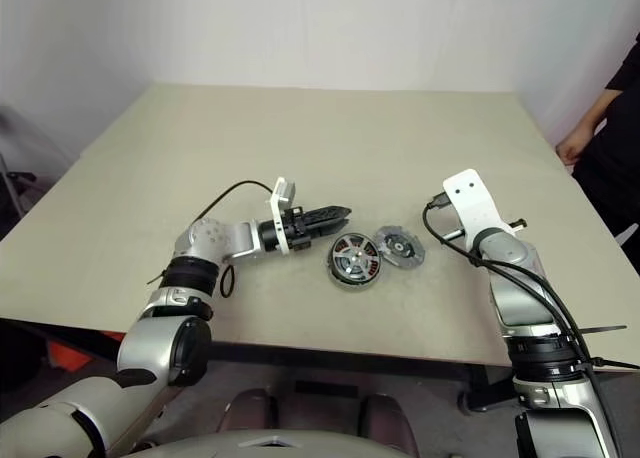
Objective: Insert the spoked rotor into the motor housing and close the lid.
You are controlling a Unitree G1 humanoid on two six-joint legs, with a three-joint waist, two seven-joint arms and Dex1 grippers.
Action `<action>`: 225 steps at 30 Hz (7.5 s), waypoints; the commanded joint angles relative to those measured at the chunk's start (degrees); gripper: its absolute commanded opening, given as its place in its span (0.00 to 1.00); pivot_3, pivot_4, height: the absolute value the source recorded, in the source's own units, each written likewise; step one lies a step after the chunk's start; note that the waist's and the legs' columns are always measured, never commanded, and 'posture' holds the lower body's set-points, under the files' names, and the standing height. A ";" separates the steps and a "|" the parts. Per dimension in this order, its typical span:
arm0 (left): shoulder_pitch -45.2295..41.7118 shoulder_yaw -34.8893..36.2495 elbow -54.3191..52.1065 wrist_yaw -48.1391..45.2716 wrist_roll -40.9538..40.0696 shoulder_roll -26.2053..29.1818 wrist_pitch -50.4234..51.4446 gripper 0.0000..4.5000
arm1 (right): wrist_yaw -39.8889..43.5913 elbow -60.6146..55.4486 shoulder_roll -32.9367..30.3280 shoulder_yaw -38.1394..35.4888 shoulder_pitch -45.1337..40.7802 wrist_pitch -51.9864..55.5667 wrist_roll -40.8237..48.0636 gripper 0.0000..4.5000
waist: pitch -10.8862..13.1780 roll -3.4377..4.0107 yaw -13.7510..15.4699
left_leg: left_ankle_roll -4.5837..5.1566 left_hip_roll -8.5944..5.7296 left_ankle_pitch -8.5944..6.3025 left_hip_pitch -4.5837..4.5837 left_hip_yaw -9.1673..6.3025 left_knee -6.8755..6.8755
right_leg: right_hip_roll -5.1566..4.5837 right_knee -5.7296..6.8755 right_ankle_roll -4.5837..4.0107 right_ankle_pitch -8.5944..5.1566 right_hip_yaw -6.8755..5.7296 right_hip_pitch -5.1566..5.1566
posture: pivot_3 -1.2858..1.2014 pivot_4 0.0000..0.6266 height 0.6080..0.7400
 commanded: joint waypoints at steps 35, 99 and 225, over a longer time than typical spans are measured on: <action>7.89 6.45 -8.20 5.97 -2.67 8.28 -7.60 0.51 | 24.56 -7.00 4.79 10.86 5.08 -12.90 21.71 0.00 | -0.02 -0.07 0.02 | -0.03 0.10 0.14 -0.06 0.00 -0.18 | 0.03 0.07 -0.08 -0.09 -0.12 -0.09 | 0.52 0.00 1.00; 7.56 3.09 -6.53 5.47 -1.37 8.53 -9.40 0.52 | 25.72 -13.42 0.37 8.34 7.20 -11.61 23.43 0.06 | -0.04 -0.12 0.10 | -0.03 0.12 0.15 0.02 0.00 -0.17 | 0.05 0.10 -0.09 -0.08 -0.11 -0.02 | 0.52 0.00 1.00; 3.71 -13.88 -10.82 -14.29 15.18 14.23 -23.52 0.00 | 17.10 -31.20 -0.84 3.49 7.23 1.35 27.18 0.06 | -0.06 -0.07 0.31 | -0.04 0.11 0.22 0.17 0.00 -0.22 | 0.06 0.17 -0.09 -0.08 -0.08 0.07 | 0.52 0.00 1.00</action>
